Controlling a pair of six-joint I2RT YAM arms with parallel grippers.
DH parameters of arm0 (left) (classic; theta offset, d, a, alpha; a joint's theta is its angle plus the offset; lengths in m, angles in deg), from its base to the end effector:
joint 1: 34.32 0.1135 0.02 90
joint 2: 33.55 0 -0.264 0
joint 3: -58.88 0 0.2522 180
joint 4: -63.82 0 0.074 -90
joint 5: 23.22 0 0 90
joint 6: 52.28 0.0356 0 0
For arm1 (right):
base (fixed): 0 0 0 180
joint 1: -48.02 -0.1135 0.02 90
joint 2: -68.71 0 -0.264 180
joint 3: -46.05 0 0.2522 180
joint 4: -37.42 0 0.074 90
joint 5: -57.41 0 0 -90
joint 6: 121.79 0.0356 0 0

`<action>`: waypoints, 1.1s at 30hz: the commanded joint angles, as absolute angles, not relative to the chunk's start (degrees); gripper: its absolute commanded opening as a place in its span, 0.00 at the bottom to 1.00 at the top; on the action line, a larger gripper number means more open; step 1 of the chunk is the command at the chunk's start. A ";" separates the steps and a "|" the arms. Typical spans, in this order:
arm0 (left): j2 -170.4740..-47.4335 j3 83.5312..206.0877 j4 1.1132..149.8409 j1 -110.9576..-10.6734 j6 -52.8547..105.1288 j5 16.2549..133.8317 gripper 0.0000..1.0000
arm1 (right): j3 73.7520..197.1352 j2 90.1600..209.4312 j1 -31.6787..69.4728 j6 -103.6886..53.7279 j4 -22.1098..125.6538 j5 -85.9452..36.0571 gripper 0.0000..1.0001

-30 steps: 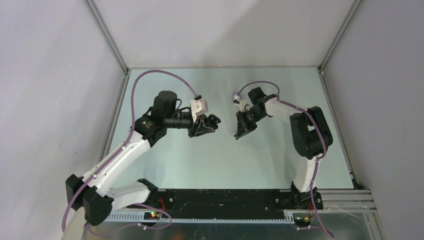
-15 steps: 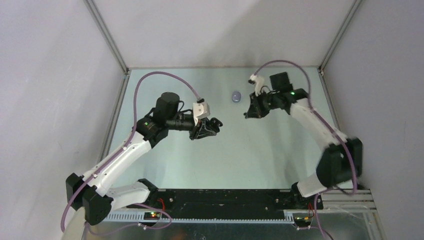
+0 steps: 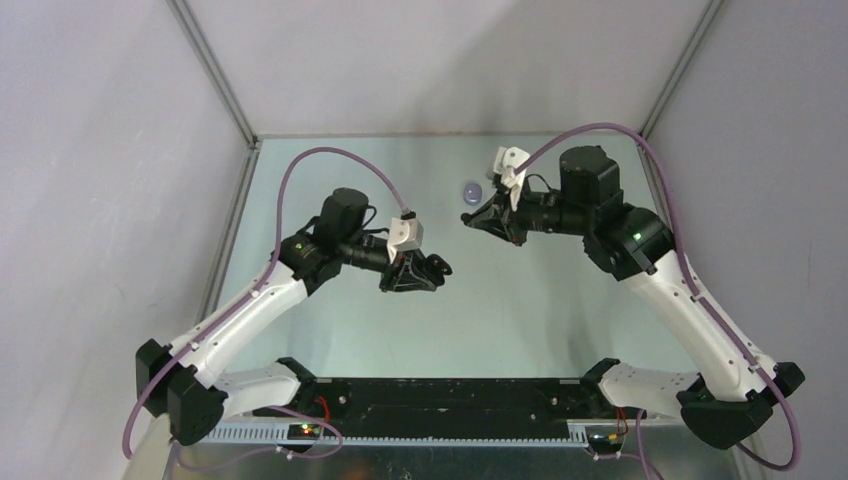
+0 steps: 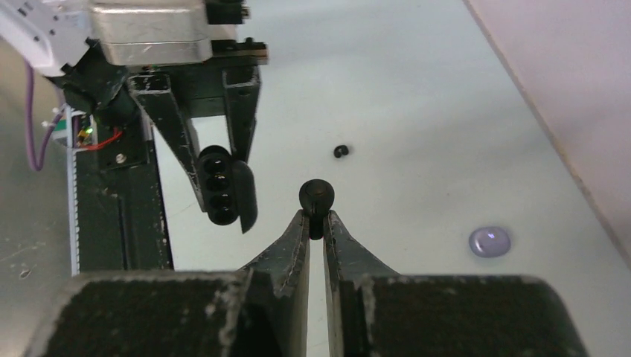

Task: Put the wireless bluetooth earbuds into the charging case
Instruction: Pick up the earbud from the center of the board, then place the earbud in the charging case.

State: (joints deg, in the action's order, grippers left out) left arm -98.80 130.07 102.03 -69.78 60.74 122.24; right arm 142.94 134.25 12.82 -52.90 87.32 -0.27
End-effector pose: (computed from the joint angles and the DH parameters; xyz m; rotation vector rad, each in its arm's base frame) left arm 0.1784 -0.1631 0.3291 1.4670 1.4466 -1.1523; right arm 0.1727 0.1451 0.4519 -1.2210 1.4589 0.6999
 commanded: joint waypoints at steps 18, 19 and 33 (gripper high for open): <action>-99.46 133.22 106.76 -69.99 66.86 129.10 0.09 | 141.51 134.61 -0.06 -60.52 95.16 2.41 0.11; -99.46 133.36 106.65 -69.95 66.69 128.81 0.08 | 141.32 134.82 -0.34 -60.66 95.66 2.33 0.11; -98.75 133.93 107.23 -70.00 66.85 127.83 0.08 | 137.00 137.17 -3.45 -59.90 95.85 -0.41 0.10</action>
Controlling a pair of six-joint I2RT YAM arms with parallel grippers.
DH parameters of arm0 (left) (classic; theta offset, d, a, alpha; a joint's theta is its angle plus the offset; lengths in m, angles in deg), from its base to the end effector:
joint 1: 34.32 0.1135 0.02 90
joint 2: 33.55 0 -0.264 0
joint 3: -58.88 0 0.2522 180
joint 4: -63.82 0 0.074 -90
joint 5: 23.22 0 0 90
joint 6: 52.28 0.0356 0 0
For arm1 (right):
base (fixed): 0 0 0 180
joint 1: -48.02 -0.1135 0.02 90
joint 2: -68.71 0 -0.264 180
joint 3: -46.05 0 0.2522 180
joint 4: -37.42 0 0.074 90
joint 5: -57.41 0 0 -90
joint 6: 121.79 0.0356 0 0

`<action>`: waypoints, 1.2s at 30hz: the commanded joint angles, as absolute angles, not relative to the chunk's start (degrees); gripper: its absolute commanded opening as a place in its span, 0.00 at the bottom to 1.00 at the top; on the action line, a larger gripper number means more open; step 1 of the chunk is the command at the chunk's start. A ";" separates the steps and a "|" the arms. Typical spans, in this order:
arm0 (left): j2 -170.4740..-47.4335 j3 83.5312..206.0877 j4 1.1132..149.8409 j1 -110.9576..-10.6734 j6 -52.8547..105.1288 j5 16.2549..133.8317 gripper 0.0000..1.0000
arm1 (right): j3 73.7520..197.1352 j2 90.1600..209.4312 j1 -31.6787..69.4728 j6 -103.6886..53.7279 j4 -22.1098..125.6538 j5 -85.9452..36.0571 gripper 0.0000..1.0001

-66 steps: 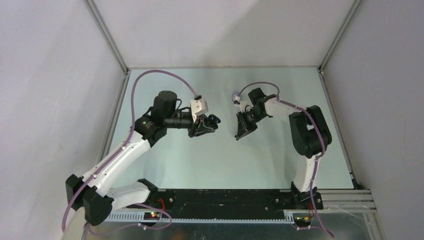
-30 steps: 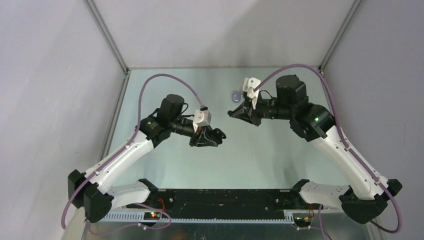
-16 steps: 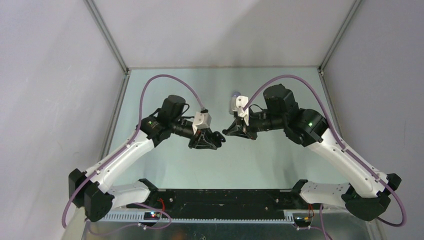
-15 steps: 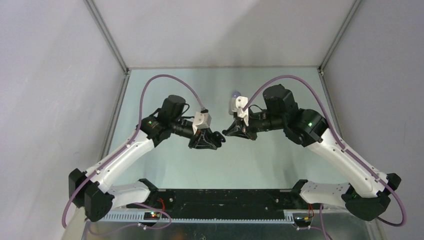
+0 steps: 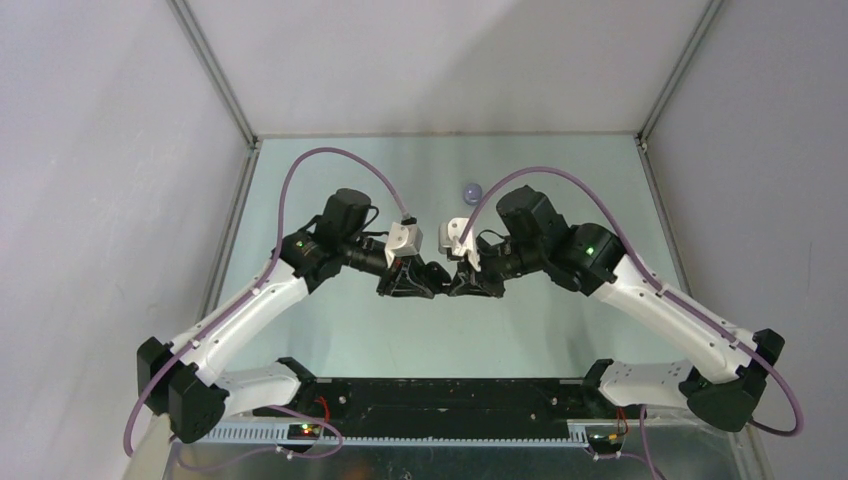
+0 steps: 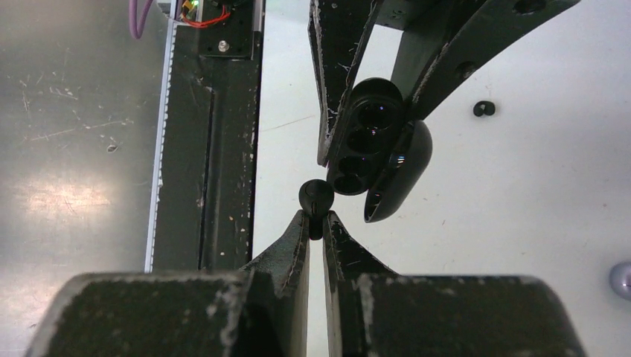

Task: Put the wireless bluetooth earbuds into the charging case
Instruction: Place the earbud in the charging case.

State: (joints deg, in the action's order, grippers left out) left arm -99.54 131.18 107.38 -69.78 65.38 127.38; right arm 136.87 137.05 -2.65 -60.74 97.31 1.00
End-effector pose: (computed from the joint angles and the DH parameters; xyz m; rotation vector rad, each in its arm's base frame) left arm 0.1743 -0.1622 0.3270 1.5420 1.4021 -1.2346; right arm 0.1356 0.1965 0.3923 -1.6640 1.4829 0.8587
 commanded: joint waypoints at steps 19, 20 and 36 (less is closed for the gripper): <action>-97.55 133.55 106.53 -69.89 65.85 126.81 0.08 | 137.03 139.75 -7.47 -56.19 90.99 -12.29 0.06; -97.49 133.55 106.46 -69.89 65.80 126.81 0.08 | 136.99 139.98 -7.54 -56.21 91.03 -12.53 0.06; -96.95 133.64 106.63 -69.91 65.93 126.39 0.08 | 136.36 139.32 -9.95 -57.64 91.12 -12.55 0.25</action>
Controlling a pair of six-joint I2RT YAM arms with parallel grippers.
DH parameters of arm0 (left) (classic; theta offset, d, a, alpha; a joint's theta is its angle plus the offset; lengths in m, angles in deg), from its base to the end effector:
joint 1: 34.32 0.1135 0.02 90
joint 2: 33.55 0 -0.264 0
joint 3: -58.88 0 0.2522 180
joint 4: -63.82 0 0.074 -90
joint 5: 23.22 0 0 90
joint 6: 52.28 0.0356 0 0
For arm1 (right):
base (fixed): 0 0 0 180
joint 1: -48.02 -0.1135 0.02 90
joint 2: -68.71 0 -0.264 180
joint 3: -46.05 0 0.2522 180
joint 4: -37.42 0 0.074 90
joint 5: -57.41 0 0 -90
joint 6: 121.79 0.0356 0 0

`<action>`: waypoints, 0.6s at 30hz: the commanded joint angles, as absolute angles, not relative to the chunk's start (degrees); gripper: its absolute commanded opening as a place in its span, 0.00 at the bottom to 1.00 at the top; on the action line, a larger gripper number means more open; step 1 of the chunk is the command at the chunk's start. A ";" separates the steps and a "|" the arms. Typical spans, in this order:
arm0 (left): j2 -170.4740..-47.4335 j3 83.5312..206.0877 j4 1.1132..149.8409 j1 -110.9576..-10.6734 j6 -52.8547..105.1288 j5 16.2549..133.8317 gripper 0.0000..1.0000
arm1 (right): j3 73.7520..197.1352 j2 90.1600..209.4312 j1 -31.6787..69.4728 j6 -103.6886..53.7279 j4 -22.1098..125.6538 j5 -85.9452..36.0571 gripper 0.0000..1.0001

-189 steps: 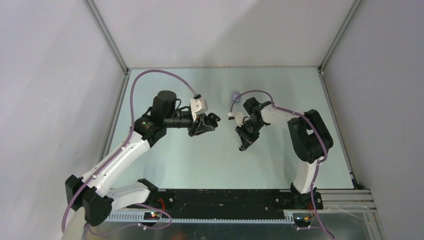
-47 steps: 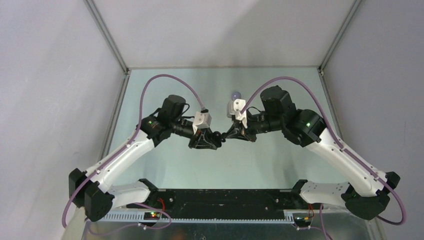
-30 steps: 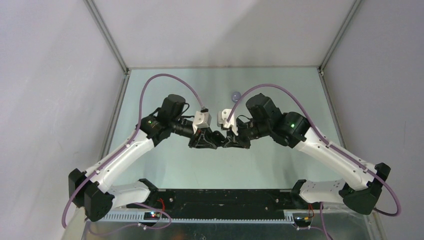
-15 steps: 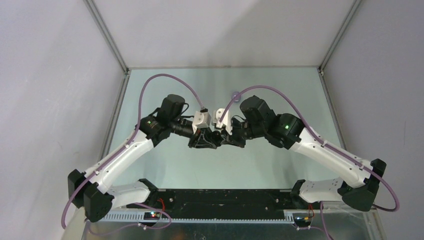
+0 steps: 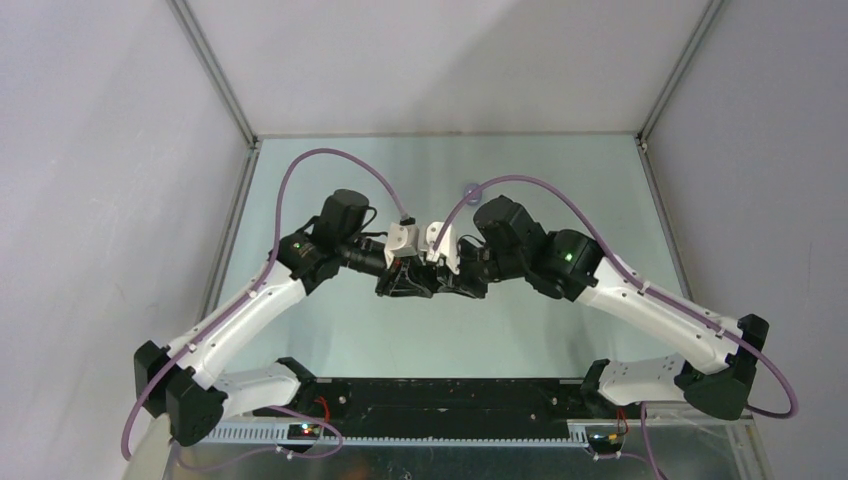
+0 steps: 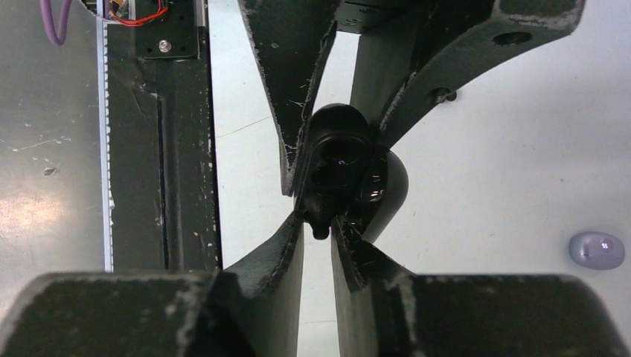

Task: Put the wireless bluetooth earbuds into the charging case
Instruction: Place the earbud in the charging case.

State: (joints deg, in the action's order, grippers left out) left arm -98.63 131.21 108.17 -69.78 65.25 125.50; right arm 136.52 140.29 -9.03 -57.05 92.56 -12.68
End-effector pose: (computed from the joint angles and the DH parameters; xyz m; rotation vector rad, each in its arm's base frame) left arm 0.1719 -0.1598 0.3290 1.5332 1.4232 -1.1999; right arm 0.1323 0.2263 0.3821 -1.6221 1.5535 0.6882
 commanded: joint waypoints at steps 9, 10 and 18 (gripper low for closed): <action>-97.17 134.02 106.93 -69.82 66.02 126.44 0.08 | 138.88 137.51 -10.14 -58.29 93.45 -12.47 0.34; -97.17 134.05 106.93 -69.82 66.02 126.46 0.08 | 139.32 137.28 -10.15 -58.35 93.63 -12.51 0.34; -97.09 134.29 107.32 -69.82 66.26 126.62 0.07 | 141.47 136.50 -10.02 -59.00 95.02 -13.65 0.36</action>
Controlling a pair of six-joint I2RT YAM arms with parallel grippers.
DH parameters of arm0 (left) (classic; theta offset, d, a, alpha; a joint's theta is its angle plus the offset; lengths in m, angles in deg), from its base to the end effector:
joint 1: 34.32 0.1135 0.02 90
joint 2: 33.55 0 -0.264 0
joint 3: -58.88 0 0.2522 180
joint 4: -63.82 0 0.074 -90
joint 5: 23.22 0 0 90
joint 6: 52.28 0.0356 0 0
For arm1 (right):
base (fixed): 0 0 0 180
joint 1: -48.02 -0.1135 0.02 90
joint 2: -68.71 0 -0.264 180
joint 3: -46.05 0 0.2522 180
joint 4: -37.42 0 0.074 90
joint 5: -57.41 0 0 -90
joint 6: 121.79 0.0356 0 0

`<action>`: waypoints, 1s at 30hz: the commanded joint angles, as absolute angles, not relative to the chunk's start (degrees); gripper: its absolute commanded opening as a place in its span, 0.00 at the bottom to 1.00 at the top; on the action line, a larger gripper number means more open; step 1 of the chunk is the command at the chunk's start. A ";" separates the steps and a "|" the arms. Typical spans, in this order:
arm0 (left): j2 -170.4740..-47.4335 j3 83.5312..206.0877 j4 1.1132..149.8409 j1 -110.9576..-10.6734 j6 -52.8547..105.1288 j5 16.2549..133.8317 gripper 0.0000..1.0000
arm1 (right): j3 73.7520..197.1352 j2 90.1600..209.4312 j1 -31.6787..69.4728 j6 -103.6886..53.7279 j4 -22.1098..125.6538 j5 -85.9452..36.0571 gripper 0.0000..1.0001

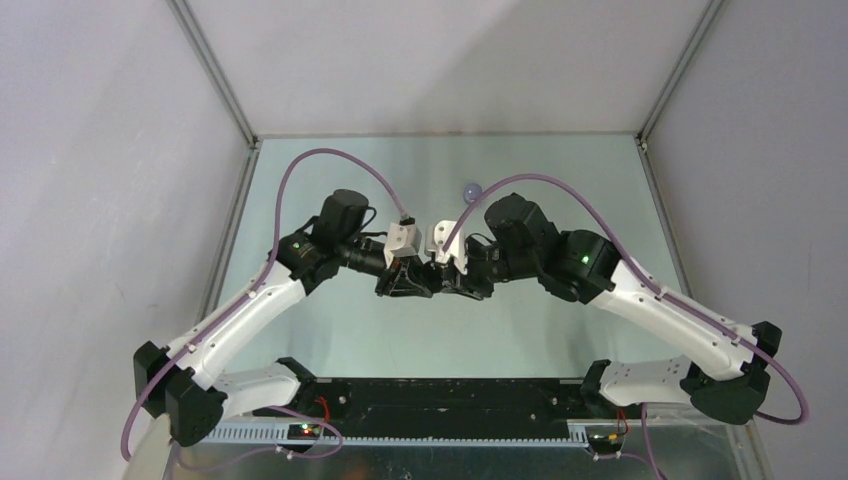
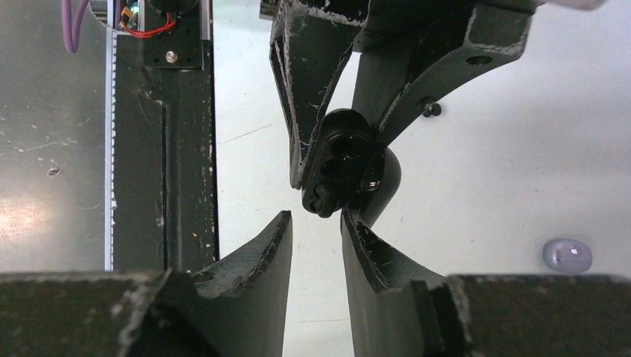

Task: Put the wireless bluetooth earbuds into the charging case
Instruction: Place the earbud in the charging case.

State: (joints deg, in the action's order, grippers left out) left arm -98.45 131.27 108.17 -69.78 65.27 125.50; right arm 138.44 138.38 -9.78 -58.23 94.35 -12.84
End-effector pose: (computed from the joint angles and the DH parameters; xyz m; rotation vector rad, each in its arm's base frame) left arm 0.1714 -0.1594 0.3300 1.5331 1.4188 -1.1978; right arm 0.1229 0.2178 0.3980 -1.6258 1.4957 0.6834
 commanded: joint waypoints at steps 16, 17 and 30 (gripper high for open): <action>-96.42 134.80 108.09 -69.62 66.53 127.01 0.07 | 141.04 139.42 -10.08 -59.51 94.40 -15.50 0.10; -96.44 134.79 108.04 -69.63 66.54 127.09 0.07 | 141.03 139.49 -10.08 -59.54 94.36 -15.42 0.10; -96.28 134.93 107.84 -69.56 66.27 127.50 0.07 | 141.42 141.96 -11.29 -59.34 93.66 -13.08 0.09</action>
